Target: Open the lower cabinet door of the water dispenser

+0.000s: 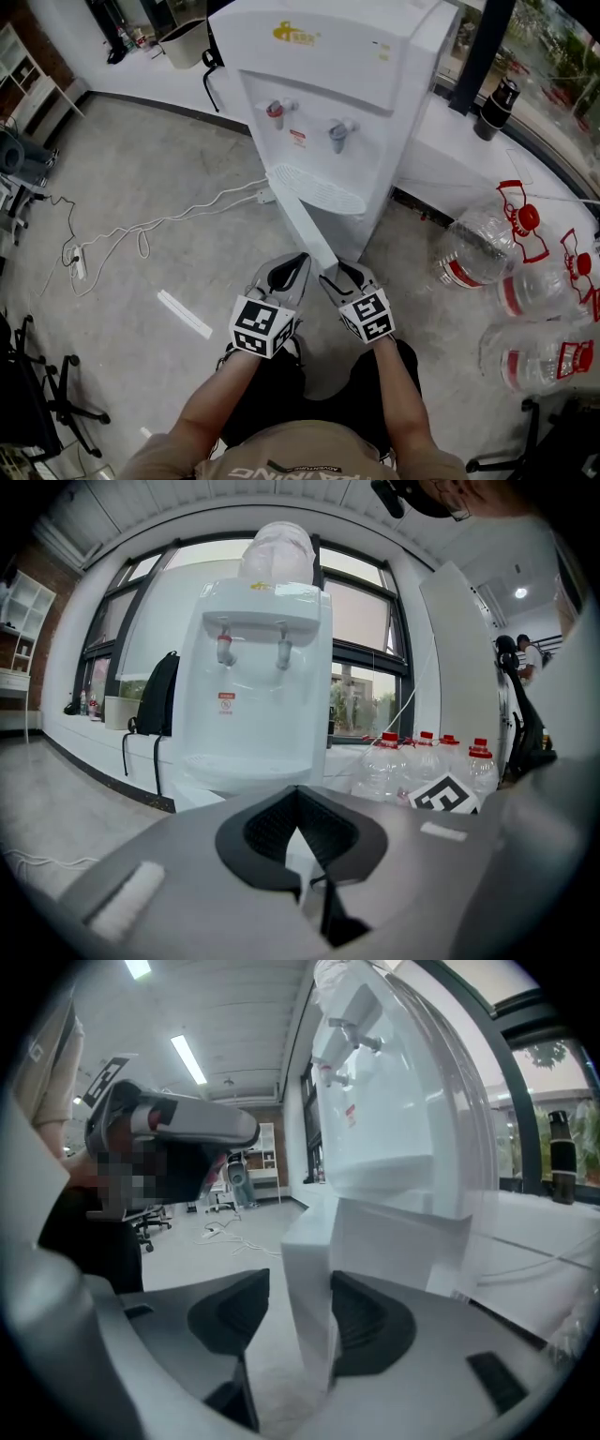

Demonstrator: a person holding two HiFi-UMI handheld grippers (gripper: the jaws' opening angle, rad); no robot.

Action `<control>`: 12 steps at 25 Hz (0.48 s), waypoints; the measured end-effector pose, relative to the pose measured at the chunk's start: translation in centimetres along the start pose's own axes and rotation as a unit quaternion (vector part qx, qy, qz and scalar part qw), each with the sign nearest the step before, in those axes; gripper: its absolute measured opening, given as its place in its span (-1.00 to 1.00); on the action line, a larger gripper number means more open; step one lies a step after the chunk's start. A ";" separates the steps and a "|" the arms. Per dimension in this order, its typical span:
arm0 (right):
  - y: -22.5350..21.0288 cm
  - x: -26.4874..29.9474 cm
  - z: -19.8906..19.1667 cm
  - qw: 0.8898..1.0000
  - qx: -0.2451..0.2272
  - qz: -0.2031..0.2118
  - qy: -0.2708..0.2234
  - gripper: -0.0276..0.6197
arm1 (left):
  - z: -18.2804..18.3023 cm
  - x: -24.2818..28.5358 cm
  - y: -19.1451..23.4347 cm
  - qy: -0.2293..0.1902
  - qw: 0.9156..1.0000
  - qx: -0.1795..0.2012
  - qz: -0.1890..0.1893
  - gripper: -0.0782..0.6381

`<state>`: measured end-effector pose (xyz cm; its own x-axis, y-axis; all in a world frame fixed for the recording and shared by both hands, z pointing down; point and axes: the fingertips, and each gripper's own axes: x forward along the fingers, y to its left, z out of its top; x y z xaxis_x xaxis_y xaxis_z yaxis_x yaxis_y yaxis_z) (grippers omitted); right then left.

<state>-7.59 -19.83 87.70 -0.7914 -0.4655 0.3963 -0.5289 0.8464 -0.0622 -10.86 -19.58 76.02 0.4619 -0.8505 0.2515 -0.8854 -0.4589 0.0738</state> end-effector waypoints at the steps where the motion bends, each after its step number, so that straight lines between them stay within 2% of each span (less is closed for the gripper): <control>1: 0.6 0.0 0.1 1.000 0.001 0.005 -0.002 -0.31 | 0.1 -0.3 0.2 -0.002 1.000 -0.001 0.003 -0.76; 6: 4.8 1.1 0.5 0.999 0.007 0.044 -0.010 -0.31 | 0.2 -1.5 1.5 -0.005 1.000 -0.002 0.026 -0.76; 12: 9.8 4.0 1.2 0.995 -0.009 0.102 -0.009 -0.31 | 0.4 -3.3 3.4 -0.011 0.998 -0.002 0.064 -0.76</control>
<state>-16.31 -13.76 87.64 -0.8872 -0.2883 0.3603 -0.3513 0.9282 -0.1224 -15.38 -18.43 75.05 0.3465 -0.9074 0.2378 -0.9372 -0.3455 0.0471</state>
